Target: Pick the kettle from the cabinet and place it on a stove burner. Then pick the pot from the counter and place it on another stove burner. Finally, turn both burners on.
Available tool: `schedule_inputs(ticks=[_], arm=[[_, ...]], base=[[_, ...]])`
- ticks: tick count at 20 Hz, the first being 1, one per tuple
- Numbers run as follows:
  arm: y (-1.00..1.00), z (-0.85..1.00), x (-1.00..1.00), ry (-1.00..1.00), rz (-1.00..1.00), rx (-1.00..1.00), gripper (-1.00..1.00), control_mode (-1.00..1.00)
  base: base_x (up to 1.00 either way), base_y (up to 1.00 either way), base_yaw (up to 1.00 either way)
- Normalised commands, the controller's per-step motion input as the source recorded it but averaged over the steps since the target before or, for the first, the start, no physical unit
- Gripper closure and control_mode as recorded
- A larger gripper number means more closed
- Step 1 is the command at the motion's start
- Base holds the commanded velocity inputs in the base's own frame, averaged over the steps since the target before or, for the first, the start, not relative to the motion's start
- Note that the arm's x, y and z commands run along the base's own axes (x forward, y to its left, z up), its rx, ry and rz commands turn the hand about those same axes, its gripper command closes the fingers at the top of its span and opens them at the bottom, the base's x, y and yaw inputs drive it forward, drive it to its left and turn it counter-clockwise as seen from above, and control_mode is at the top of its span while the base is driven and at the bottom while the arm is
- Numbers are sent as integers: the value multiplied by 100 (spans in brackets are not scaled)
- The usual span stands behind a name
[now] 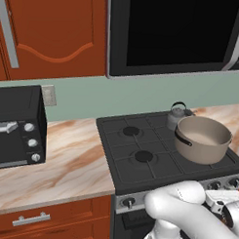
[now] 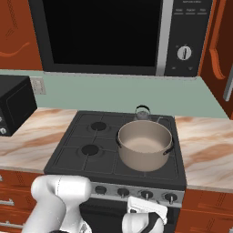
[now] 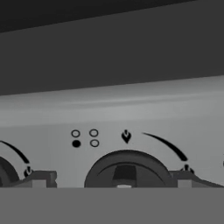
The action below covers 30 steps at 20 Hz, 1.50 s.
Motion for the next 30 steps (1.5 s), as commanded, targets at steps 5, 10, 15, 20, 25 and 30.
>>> schedule_inputs(ticks=[5,10,15,20,25,30], arm=[[0,0,13,-1,0,0,100,-100],[0,0,8,-3,0,0,100,-100],[0,9,1,-8,0,-3,100,-100],[-2,6,0,-1,5,-15,100,-100],[-5,2,0,4,8,-25,100,-100],[-3,1,-3,5,7,-27,100,-100]], base=[[0,0,0],[0,0,0],[0,0,0],[0,0,0],[0,0,0],[0,0,0]])
